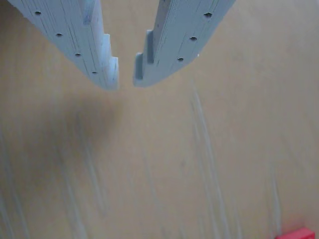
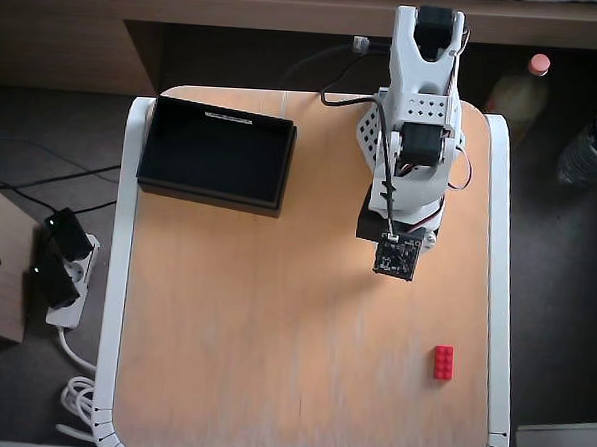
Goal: Grasp a lego block and put it in the bin.
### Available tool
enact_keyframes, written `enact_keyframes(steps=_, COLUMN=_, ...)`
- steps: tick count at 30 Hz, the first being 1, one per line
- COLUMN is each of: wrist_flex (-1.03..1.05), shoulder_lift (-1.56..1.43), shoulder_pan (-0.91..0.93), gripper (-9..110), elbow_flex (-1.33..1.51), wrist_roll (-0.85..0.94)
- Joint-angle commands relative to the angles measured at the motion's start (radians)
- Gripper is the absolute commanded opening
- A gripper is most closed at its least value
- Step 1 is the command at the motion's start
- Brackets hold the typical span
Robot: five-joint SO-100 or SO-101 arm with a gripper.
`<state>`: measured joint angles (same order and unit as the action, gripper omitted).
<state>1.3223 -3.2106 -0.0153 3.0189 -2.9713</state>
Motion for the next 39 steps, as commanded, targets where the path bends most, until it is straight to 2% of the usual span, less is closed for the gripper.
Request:
enact_keyframes(steps=1, wrist_flex=0.011, shoulder_lift=-0.086, shoulder_pan=0.003, gripper=1, elbow_flex=0.155, wrist_roll=0.003)
enact_keyframes(steps=39, wrist_flex=0.011, shoulder_lift=-0.086, shoulder_pan=0.003, gripper=0, elbow_flex=0.155, wrist_roll=-0.049)
